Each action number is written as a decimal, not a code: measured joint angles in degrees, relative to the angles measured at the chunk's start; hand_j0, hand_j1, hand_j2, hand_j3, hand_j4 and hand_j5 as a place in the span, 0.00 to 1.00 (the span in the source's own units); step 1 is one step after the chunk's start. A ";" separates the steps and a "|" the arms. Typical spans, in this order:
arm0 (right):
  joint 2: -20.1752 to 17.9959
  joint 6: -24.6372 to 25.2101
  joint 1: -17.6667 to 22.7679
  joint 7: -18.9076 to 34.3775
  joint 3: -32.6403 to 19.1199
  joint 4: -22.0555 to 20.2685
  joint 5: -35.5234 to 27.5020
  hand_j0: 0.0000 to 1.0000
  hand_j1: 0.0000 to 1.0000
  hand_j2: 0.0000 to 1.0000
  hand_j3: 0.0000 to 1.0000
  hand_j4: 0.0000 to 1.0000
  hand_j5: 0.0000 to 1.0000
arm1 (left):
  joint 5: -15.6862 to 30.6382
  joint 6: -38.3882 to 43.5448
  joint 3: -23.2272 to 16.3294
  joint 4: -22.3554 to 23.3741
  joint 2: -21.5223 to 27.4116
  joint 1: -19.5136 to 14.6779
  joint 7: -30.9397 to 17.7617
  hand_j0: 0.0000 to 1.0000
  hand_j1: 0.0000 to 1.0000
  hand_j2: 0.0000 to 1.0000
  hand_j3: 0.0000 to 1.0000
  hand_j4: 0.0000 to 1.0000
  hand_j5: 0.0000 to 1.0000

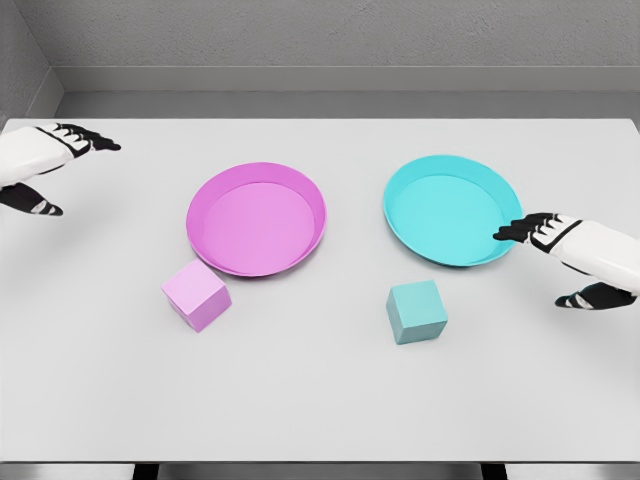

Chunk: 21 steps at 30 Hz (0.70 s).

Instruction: Place the blocks in the corresponding plates according to their colors

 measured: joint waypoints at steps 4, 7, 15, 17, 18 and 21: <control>-0.16 0.10 -0.88 -0.14 0.16 -0.02 -0.20 1.00 1.00 1.00 1.00 1.00 1.00 | -0.25 0.01 -0.45 -0.33 -0.02 -0.09 0.00 1.00 1.00 1.00 1.00 1.00 1.00; -0.12 2.60 -8.03 -0.07 2.43 -0.02 0.09 1.00 1.00 1.00 1.00 1.00 1.00 | -4.12 0.01 -2.29 -3.99 -0.41 0.00 0.00 1.00 1.00 1.00 1.00 1.00 1.00; 4.01 4.89 -30.93 11.41 21.84 0.02 4.84 1.00 1.00 1.00 1.00 1.00 1.00 | -8.84 0.01 -7.31 -12.61 0.85 0.88 0.00 1.00 1.00 1.00 1.00 1.00 1.00; 5.75 4.93 -33.05 14.45 26.98 0.12 6.41 1.00 1.00 1.00 1.00 1.00 1.00 | -9.01 0.01 -7.86 -14.00 1.56 1.05 0.00 1.00 1.00 1.00 1.00 1.00 1.00; 6.33 4.92 -33.31 15.82 28.72 0.15 6.96 1.00 1.00 1.00 1.00 1.00 1.00 | -9.05 0.01 -8.03 -14.63 1.92 1.32 0.02 1.00 1.00 1.00 1.00 1.00 1.00; 7.69 4.91 -35.15 18.38 32.15 0.20 8.31 1.00 1.00 1.00 1.00 1.00 1.00 | -9.10 0.01 -8.29 -16.57 3.17 2.46 0.09 1.00 1.00 1.00 1.00 1.00 1.00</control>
